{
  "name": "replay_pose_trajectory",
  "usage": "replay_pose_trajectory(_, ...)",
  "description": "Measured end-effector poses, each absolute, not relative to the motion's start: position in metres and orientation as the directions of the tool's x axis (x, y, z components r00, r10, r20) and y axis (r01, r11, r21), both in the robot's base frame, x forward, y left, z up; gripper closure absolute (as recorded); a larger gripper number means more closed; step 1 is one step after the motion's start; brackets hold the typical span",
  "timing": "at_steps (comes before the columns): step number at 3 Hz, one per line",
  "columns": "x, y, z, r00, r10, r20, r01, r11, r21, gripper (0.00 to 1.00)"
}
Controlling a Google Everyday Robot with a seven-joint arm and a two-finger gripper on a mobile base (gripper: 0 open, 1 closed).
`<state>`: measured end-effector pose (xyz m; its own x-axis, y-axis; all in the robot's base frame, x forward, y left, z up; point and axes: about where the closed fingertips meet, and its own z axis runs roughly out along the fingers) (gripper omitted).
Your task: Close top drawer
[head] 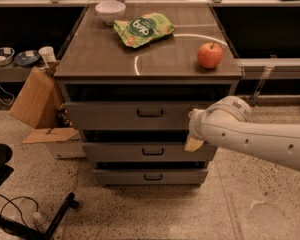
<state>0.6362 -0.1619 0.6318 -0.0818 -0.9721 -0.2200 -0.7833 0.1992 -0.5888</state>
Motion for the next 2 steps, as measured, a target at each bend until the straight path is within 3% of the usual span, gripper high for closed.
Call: replay_pose_trajectory(2, 0.612, -0.171, 0.645, -0.073, -0.983, -0.168, -0.801, 0.158, -0.578, 0.62)
